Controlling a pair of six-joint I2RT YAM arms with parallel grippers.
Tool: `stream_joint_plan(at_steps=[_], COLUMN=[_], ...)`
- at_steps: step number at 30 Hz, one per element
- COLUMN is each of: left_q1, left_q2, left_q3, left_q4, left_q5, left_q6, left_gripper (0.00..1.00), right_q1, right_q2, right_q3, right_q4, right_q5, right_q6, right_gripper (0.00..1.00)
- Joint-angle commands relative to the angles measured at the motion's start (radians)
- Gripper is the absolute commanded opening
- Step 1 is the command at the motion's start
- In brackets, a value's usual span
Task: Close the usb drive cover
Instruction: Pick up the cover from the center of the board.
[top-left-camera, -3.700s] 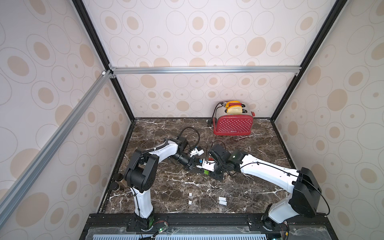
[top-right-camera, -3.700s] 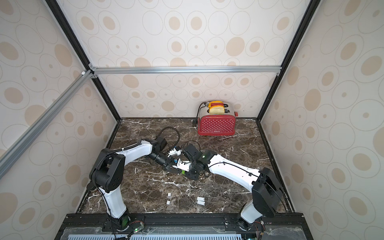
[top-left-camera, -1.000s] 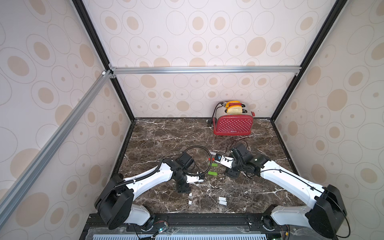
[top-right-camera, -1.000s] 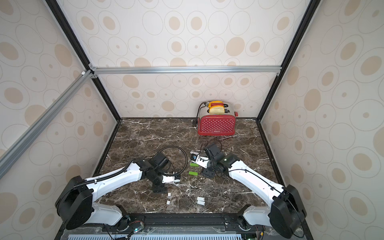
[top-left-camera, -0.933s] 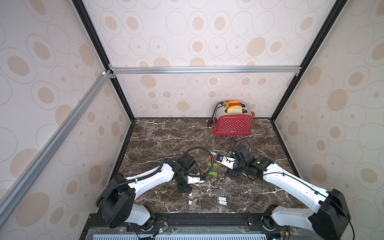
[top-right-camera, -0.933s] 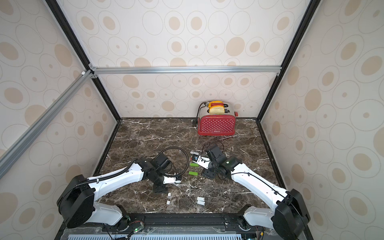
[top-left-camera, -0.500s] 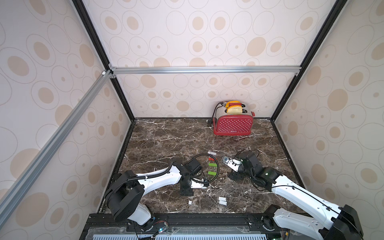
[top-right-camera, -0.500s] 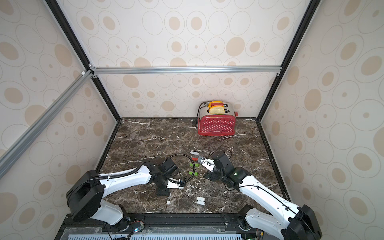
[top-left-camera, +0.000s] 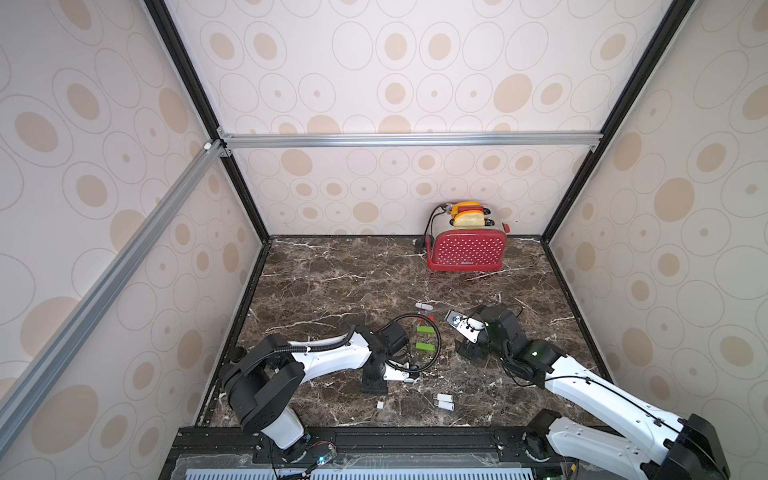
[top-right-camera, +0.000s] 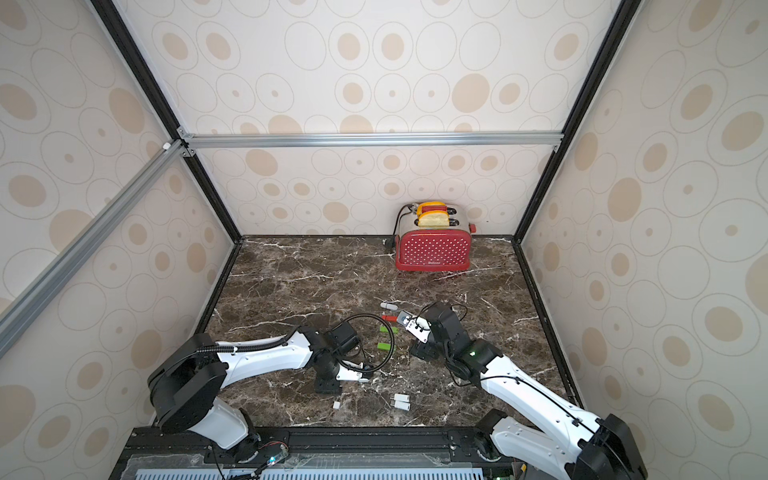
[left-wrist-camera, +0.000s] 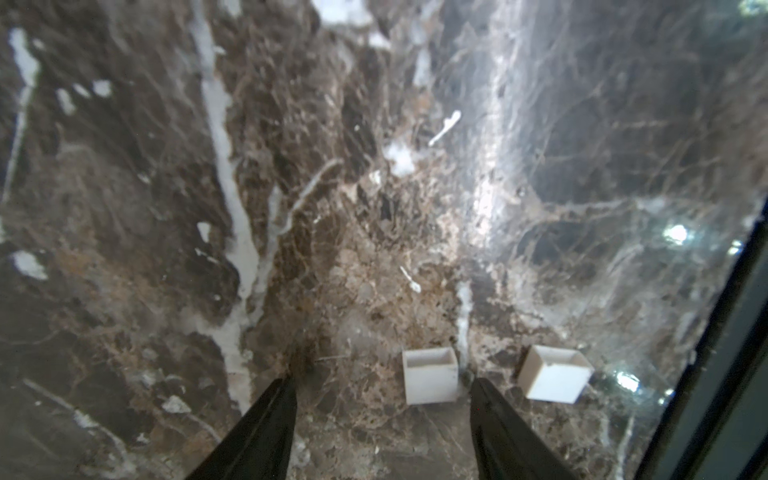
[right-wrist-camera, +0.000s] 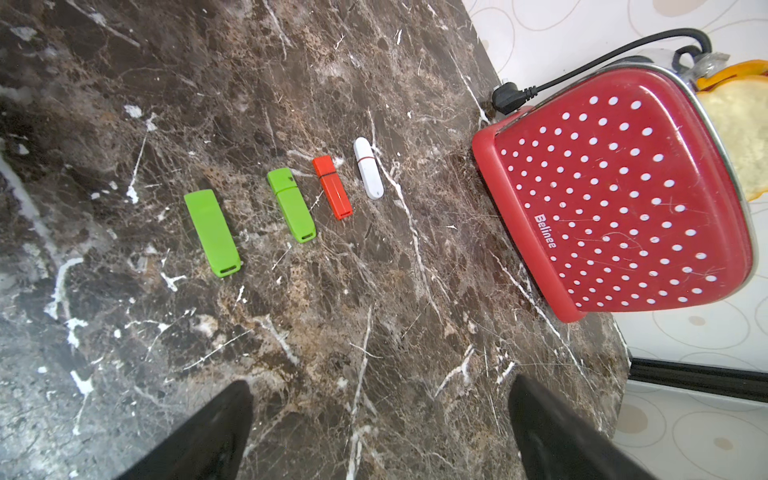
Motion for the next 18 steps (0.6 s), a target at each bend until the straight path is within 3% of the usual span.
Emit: stream_joint_plan(at_steps=[1,18], left_q1=[-0.010,-0.006], left_q2=[0.014,0.016], left_q3=[-0.012,-0.053], left_q4=[0.014,0.087], left_q5=[0.000,-0.061], left_q6=[-0.010,0.062], left_gripper=[0.67,0.52], right_q1=[-0.002,-0.001], right_q2=[-0.005,-0.024], right_q3=[-0.006,-0.009], right_q4=[0.011,0.020], right_q5=[0.006,-0.003], right_q6=[0.005,-0.007], right_gripper=[1.00,1.00])
